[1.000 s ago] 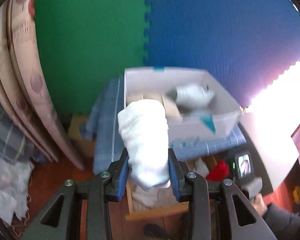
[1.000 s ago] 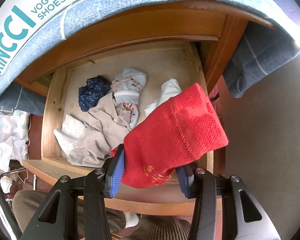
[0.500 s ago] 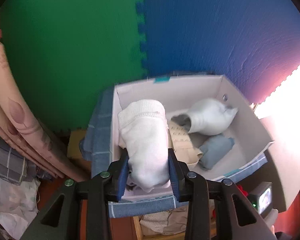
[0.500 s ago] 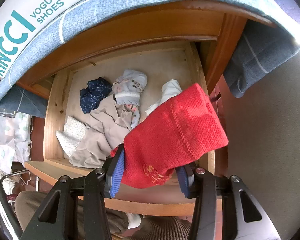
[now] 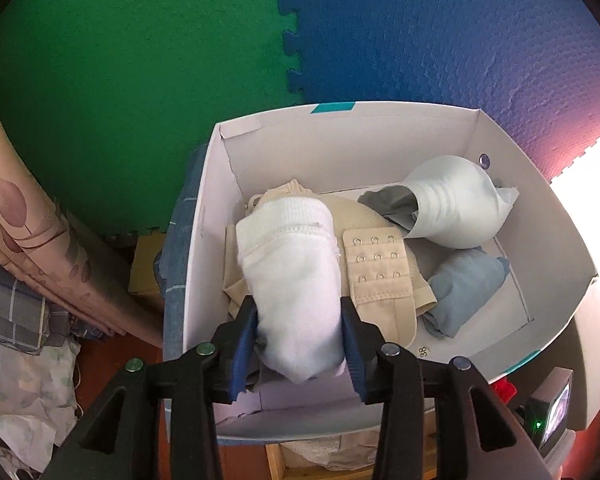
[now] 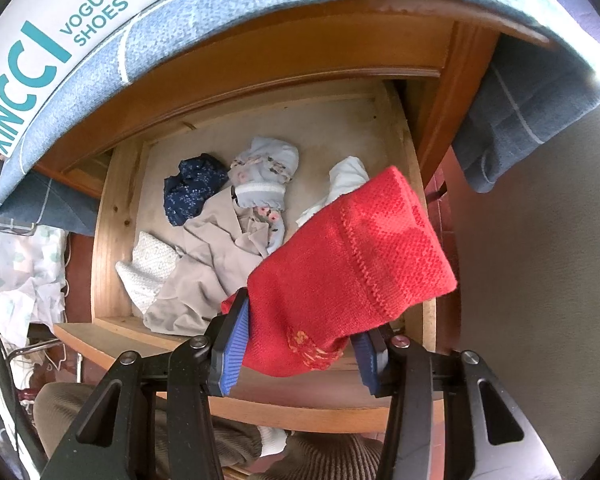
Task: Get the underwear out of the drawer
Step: 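Open the left tool to drop the white roll into the box, then carry the red cloth with the right tool over the box while the left tool withdraws to the drawer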
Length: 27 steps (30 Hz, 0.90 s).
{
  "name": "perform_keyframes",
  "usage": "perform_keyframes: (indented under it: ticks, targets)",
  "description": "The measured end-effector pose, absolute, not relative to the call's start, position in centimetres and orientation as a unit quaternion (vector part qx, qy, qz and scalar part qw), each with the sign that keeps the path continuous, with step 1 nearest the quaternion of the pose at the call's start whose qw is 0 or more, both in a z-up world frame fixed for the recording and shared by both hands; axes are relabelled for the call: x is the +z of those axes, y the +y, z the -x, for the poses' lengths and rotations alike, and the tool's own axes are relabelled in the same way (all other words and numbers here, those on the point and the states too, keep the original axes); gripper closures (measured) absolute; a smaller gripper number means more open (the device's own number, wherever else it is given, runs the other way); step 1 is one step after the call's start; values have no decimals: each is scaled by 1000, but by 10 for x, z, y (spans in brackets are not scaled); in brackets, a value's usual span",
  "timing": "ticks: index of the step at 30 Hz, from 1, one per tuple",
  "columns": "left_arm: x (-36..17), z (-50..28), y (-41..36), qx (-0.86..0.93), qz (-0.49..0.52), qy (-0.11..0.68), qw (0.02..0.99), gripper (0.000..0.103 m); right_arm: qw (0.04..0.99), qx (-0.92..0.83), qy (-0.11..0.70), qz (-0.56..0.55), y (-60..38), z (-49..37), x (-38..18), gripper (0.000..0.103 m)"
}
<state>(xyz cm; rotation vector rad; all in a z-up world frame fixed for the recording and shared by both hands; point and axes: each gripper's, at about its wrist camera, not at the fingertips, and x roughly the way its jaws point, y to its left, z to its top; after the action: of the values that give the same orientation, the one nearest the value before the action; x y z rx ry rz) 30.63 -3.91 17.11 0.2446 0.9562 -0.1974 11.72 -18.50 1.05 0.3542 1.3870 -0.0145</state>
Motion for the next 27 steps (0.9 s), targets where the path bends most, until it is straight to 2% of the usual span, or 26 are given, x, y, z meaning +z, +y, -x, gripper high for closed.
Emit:
perform_keyframes:
  ticks: [5, 10, 17, 19, 23, 27]
  targets:
    - [184, -299, -38, -94, -110, 448, 882, 59, 755, -6, 636, -161, -183, -118, 10, 59]
    - [200, -288, -33, -85, -117, 427, 893, 52, 755, -7, 636, -160, -183, -117, 10, 59]
    - [233, -249, -8, -73, -90, 377, 919, 50, 762, -8, 629, -157, -183, -116, 12, 59]
    - [237, -233, 3, -68, -94, 365, 924, 47, 765, -6, 625, -155, -183, -115, 14, 59]
    - [232, -205, 24, -52, -106, 354, 928, 45, 775, -5, 612, -156, -185, -114, 21, 59]
    - [204, -181, 42, -29, -115, 366, 923, 45, 782, -2, 604, -157, -186, -113, 26, 59]
